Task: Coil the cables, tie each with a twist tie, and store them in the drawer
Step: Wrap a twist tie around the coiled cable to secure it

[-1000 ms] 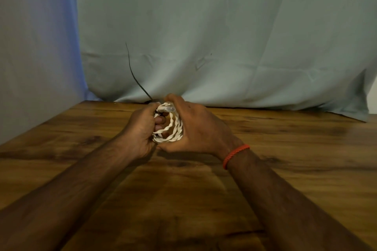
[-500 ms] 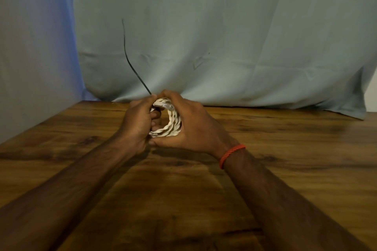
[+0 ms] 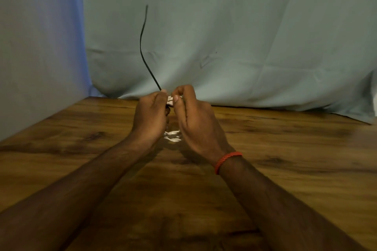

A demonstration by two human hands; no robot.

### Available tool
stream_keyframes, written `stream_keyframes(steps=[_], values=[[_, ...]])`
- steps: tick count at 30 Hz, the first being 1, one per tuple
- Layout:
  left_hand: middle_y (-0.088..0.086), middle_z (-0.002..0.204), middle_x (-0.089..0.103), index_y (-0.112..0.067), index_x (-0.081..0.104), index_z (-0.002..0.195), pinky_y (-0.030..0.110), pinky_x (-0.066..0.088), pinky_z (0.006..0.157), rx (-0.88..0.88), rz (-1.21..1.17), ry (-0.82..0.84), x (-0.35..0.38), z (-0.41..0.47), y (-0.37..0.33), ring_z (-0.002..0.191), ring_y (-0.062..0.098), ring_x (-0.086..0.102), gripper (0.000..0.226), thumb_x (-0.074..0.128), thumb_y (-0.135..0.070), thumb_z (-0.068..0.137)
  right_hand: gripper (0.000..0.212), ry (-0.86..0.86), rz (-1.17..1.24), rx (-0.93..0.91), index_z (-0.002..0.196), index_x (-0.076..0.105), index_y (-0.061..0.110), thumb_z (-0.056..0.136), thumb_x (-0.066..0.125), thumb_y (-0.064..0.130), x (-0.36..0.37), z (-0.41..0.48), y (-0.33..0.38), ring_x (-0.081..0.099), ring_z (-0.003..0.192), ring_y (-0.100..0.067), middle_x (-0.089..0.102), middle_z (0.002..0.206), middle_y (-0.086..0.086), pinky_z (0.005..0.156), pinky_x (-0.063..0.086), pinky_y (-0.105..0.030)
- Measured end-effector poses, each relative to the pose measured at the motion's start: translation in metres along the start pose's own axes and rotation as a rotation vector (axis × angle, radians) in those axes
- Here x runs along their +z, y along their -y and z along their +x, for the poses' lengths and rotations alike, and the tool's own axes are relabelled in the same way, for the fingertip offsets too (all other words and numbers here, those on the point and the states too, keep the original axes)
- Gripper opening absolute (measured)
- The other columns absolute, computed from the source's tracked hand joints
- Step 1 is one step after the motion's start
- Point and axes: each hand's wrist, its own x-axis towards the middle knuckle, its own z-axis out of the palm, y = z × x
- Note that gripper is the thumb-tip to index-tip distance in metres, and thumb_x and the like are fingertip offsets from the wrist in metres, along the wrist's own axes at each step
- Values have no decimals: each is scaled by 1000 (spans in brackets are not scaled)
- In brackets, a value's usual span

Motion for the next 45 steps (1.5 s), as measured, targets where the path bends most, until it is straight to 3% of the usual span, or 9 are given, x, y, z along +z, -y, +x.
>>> stream_keyframes(steps=[7, 11, 14, 17, 23, 27, 36, 42, 45], values=[[0, 52, 39, -24, 55, 52, 25, 29, 45, -56, -46, 74, -4, -1, -7, 47, 16, 34, 48, 48, -25, 100, 33, 10, 29, 67, 110, 51, 22, 102, 40, 53, -7, 4, -1, 48, 48, -4, 46, 55, 11, 47, 32, -23], [-5, 42, 38, -25, 58, 44, 25, 25, 45, -4, 24, 158, -3, -5, -15, 41, 15, 31, 56, 51, -25, 99, 49, -82, 163, 187, 108, 59, 30, 84, 55, 72, -14, 11, 0, 61, 70, -8, 62, 78, 7, 60, 51, -30], [-3, 40, 40, -15, 69, 57, 26, 25, 43, 64, 84, 244, -2, -8, -17, 37, 16, 34, 49, 52, -30, 101, 27, -109, 377, 256, 105, 71, 25, 87, 74, 46, -17, 15, 2, 66, 78, -9, 69, 83, 1, 69, 54, -19], [-1, 41, 40, -2, 55, 60, 27, 27, 43, 106, 137, 271, -4, -8, -14, 36, 17, 35, 46, 51, -21, 102, 9, -180, 391, 233, 95, 77, 19, 93, 71, 25, -20, 18, 3, 68, 77, -2, 74, 80, 6, 70, 52, -15], [-6, 42, 42, 6, 53, 67, 22, 26, 44, 162, 169, 333, -3, -10, -12, 36, 12, 34, 42, 52, -18, 101, 14, -122, 411, 355, 85, 80, 16, 89, 75, 28, -27, 22, 0, 71, 71, -6, 75, 73, 4, 68, 56, -25], [-8, 43, 38, -9, 57, 84, 17, 26, 41, 96, -8, 350, 1, -12, -17, 32, 7, 29, 18, 52, -12, 101, 15, -250, 390, 395, 79, 79, 16, 91, 73, 23, -30, 23, 2, 70, 69, -5, 75, 71, 5, 66, 57, -22], [1, 43, 35, -11, 53, 68, 15, 23, 37, 103, -111, 287, 6, -14, -26, 31, 9, 25, 31, 46, 1, 96, 18, -333, 477, 494, 74, 78, 16, 91, 72, 18, -34, 27, 4, 62, 58, 6, 69, 63, 11, 61, 48, -14], [-5, 53, 57, -13, 55, 92, 16, 37, 42, 201, -40, 219, 6, -22, -20, 41, 3, 49, 6, 61, -10, 91, 19, -274, 570, 720, 70, 77, 3, 82, 75, 17, -34, 23, -7, 55, 48, -4, 67, 58, -2, 54, 43, -25], [-2, 62, 66, -14, 59, 108, 17, 44, 48, 263, -20, 215, 7, -23, -19, 49, 5, 60, 18, 61, -5, 93, 18, -202, 591, 786, 70, 76, 0, 82, 73, 14, -33, 20, -11, 50, 44, -7, 62, 53, -1, 50, 40, -22]])
